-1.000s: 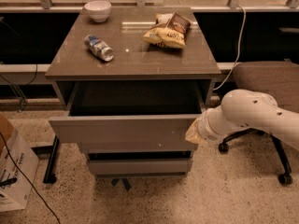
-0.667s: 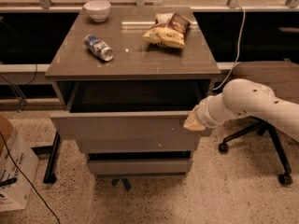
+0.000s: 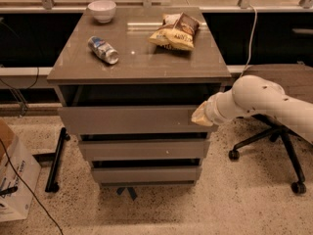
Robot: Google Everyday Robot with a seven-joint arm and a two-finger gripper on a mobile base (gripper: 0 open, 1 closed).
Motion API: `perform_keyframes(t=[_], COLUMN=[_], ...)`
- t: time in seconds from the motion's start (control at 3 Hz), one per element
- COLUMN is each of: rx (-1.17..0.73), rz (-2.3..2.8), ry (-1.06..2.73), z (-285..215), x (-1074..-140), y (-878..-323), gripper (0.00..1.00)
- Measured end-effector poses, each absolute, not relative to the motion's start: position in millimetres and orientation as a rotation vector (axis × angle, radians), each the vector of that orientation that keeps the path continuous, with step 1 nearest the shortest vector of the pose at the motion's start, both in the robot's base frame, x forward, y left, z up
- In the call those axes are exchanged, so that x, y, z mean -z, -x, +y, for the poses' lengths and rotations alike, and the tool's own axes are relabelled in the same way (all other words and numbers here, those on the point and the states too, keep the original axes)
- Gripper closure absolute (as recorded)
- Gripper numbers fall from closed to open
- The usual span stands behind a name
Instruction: Close top drawer
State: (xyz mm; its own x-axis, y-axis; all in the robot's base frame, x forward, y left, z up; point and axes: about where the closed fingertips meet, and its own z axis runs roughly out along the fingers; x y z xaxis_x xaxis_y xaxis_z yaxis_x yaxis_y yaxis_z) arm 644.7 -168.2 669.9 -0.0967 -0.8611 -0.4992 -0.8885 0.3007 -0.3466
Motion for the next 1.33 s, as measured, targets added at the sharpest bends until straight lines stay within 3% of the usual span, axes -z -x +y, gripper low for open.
perform_keyframes(t=[0.33,0.67,1.33], rx=[-0.043,-0.043,-0.051], rz=[1.907,1.907,1.907], ry=[1.517,1.517,1.523], z=[-170.1,-170.1,-166.4], x=[-679.6,-679.6,-675.9], y=[-679.4,-679.4,-679.1], gripper=[1.00,0.82,0.35])
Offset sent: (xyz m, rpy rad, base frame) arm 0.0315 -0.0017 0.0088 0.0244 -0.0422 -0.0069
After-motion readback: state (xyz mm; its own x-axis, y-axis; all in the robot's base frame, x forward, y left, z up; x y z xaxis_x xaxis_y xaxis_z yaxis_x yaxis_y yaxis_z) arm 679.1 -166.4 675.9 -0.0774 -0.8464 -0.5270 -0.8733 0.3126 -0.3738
